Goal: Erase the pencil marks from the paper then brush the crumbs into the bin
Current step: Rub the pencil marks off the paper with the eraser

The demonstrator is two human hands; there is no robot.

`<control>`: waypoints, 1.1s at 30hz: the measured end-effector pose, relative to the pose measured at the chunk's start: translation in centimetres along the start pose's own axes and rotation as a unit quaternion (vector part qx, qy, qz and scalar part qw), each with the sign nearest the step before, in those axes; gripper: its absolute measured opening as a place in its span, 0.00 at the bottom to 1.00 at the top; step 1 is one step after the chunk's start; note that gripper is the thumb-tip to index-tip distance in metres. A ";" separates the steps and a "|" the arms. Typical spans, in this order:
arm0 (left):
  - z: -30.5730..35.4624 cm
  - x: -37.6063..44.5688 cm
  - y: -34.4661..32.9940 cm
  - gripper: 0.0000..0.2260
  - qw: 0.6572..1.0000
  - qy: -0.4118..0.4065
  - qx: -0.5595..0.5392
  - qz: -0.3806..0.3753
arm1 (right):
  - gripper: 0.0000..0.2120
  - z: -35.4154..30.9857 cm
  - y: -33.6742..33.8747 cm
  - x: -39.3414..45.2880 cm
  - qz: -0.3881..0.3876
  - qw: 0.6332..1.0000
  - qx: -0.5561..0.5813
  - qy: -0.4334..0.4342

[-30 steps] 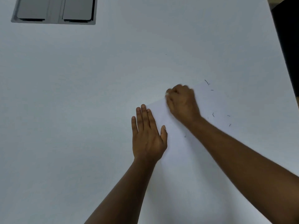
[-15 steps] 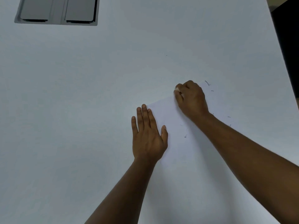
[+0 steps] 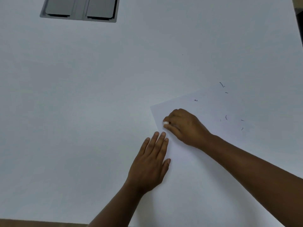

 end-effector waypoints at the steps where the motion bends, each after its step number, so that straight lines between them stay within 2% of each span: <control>1: -0.1 -0.1 -0.2 0.27 1.000 0.002 0.006 -0.003 | 0.09 -0.2 -0.3 -0.2 -0.007 0.999 -0.010 0.031; 4: -0.1 -0.1 -0.5 0.27 1.000 0.008 0.009 -0.006 | 0.10 0.0 -0.9 0.6 -0.007 0.992 -0.045 0.119; 6: 0.1 0.0 -0.4 0.27 1.000 0.009 0.008 -0.008 | 0.10 0.8 -1.0 2.5 0.012 0.986 -0.079 0.146; 9: 0.1 0.0 -0.3 0.27 1.000 0.011 0.003 -0.006 | 0.11 2.1 -0.8 6.2 0.080 0.987 -0.106 0.094; 11: 0.0 0.0 -0.3 0.27 1.000 0.012 0.002 -0.007 | 0.10 2.5 -0.5 7.8 0.100 0.989 -0.103 0.044; 14: 0.1 0.0 -0.2 0.28 1.000 0.015 -0.003 -0.009 | 0.09 1.8 -0.6 6.8 0.088 0.993 -0.076 0.037; 17: 0.0 0.0 -0.3 0.28 1.000 0.014 -0.014 -0.002 | 0.09 0.5 -0.8 2.5 0.035 0.995 -0.047 0.081; 21: 0.1 -0.1 -0.3 0.27 1.000 0.012 -0.015 0.001 | 0.10 0.4 -1.6 1.9 0.033 0.988 -0.084 0.128; 23: 0.1 -0.1 -0.2 0.26 1.000 0.012 -0.016 -0.003 | 0.11 1.1 -1.5 4.5 0.060 0.987 -0.112 0.095; 26: 0.1 -0.1 -0.1 0.26 1.000 0.017 -0.016 -0.010 | 0.13 2.5 -0.4 7.8 0.095 0.987 -0.129 -0.014; 29: 0.0 0.0 0.0 0.26 0.999 0.020 -0.022 -0.017 | 0.11 2.6 1.2 7.2 0.121 0.982 -0.071 -0.130; 33: -0.1 -0.1 0.2 0.27 0.998 0.020 -0.062 -0.007 | 0.11 0.8 2.0 1.6 0.165 0.955 0.010 -0.248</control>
Point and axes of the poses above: each hand's wrist, its own x-axis towards the middle knuckle, its own y-axis out of the back of the hand, z = x × y, the point moved 1 cm from there along x, towards the middle knuckle, and after that the axes turned 13 degrees about -x, right-handed, at the moved point
